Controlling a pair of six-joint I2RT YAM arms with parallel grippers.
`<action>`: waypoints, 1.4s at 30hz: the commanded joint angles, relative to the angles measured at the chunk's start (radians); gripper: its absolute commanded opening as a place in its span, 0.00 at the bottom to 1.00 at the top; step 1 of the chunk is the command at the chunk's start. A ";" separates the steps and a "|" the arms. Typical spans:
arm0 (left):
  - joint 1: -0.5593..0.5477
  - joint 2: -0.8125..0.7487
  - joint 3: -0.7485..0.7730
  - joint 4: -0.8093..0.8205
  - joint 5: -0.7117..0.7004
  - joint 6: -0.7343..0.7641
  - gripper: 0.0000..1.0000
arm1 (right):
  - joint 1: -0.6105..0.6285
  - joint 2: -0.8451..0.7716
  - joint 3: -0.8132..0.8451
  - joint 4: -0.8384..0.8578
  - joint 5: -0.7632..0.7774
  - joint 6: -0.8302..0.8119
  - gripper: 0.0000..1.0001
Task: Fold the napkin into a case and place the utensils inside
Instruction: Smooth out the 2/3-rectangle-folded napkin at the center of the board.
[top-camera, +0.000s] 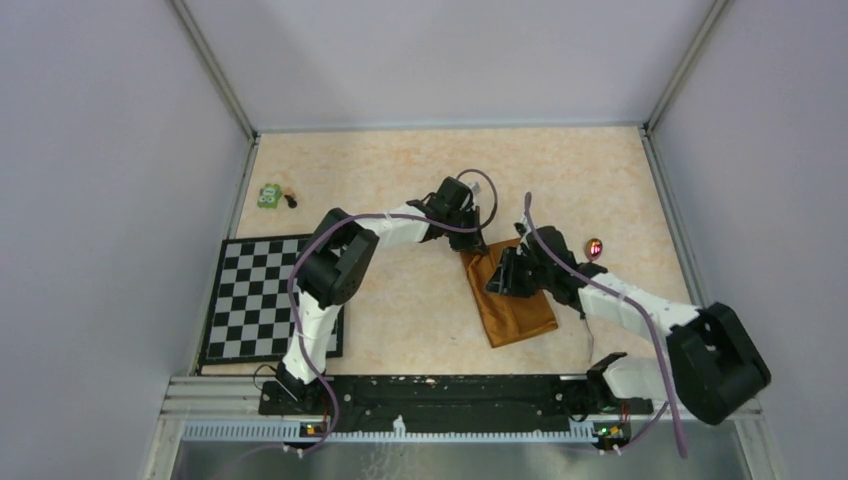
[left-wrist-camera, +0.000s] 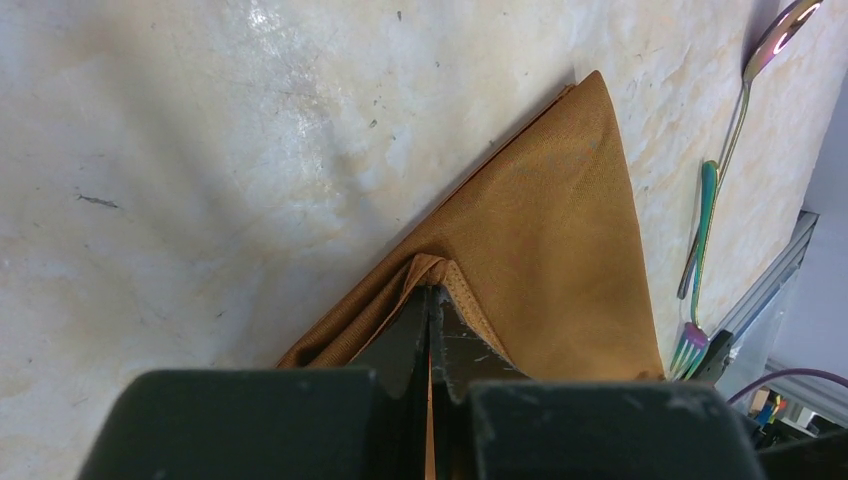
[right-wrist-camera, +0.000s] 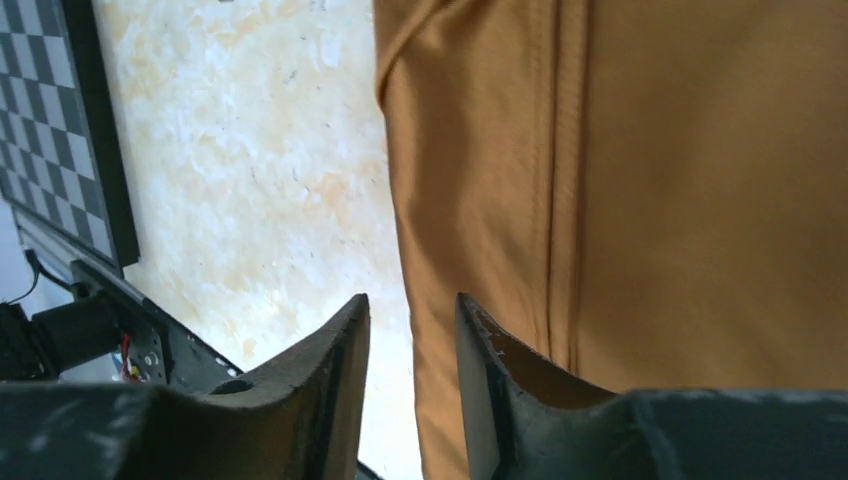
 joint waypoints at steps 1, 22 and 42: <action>-0.001 0.029 -0.017 0.004 0.023 0.030 0.00 | -0.005 0.156 0.051 0.344 -0.153 0.006 0.33; 0.036 0.075 -0.056 0.067 0.087 0.017 0.00 | -0.063 0.572 -0.071 0.840 -0.387 0.144 0.17; 0.055 0.093 -0.052 0.069 0.106 0.027 0.00 | -0.082 0.271 -0.413 0.779 -0.450 0.203 0.31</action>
